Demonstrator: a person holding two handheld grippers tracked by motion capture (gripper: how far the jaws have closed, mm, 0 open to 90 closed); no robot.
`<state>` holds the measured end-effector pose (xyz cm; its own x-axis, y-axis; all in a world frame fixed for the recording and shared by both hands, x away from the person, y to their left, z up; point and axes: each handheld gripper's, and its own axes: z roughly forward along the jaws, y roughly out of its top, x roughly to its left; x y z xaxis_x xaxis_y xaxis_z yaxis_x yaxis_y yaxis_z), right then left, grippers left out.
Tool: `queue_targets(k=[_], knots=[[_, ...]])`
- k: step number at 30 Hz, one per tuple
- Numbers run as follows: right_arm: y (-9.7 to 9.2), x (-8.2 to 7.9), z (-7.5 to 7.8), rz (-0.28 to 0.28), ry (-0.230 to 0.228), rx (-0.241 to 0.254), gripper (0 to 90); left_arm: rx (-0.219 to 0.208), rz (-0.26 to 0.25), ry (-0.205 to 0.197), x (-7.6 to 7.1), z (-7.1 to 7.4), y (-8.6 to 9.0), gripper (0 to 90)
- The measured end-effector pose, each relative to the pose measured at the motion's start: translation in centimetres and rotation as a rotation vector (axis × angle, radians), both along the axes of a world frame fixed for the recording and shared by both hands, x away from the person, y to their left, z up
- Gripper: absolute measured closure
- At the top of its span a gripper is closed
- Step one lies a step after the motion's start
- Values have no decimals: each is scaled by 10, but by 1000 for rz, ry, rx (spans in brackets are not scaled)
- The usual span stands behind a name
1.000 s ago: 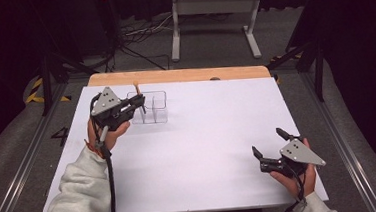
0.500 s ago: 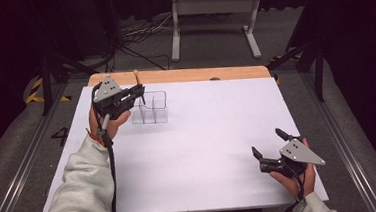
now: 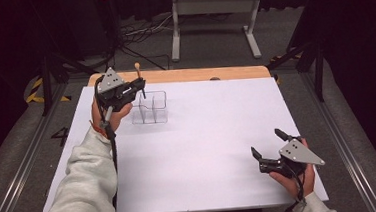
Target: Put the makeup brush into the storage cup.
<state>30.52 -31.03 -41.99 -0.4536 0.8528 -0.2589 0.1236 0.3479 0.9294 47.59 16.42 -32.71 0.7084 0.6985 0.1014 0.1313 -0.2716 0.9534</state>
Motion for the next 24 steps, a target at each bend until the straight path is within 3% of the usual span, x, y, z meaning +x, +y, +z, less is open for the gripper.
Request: queue_targets(k=[18, 24], knots=[[1, 0, -1, 12, 1, 2, 65, -5, 34, 36, 20, -13, -4, 828], [2, -1, -1, 15, -4, 1, 65, 17, 48, 52, 26, -20, -8, 828]])
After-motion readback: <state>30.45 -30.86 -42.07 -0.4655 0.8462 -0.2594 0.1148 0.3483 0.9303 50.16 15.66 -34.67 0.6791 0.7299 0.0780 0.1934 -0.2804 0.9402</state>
